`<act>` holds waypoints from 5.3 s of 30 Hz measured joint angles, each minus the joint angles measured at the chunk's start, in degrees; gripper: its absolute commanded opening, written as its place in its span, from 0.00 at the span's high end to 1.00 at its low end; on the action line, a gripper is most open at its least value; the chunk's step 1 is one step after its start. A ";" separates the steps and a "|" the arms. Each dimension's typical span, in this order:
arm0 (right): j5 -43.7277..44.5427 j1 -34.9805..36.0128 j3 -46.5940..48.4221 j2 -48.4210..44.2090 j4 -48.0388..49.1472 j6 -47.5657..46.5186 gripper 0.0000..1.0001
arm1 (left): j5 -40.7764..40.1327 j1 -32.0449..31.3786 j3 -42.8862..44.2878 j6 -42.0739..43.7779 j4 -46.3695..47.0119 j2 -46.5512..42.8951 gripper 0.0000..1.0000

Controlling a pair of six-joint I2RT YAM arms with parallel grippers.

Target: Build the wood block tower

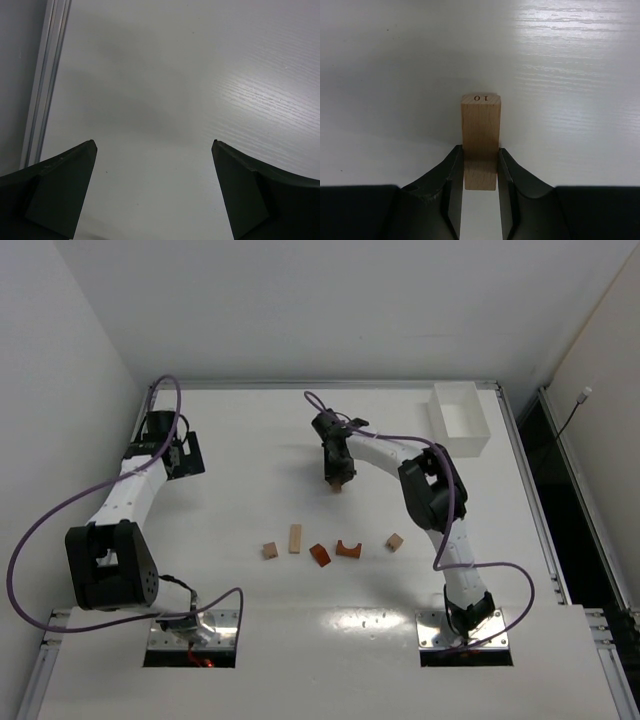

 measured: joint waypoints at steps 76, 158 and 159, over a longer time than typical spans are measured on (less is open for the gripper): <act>1.11 -25.83 -51.87 -73.59 4.42 -28.26 0.01 | 7.13 -49.27 4.28 -19.69 -4.57 17.22 0.41; -11.08 -31.34 -45.27 -59.28 5.18 -20.37 0.14 | 6.95 -43.76 26.21 -25.46 -2.54 36.28 1.00; -11.08 -31.34 -45.16 -59.14 5.18 -20.37 0.14 | 7.15 -43.76 26.21 -25.49 -2.51 36.52 1.00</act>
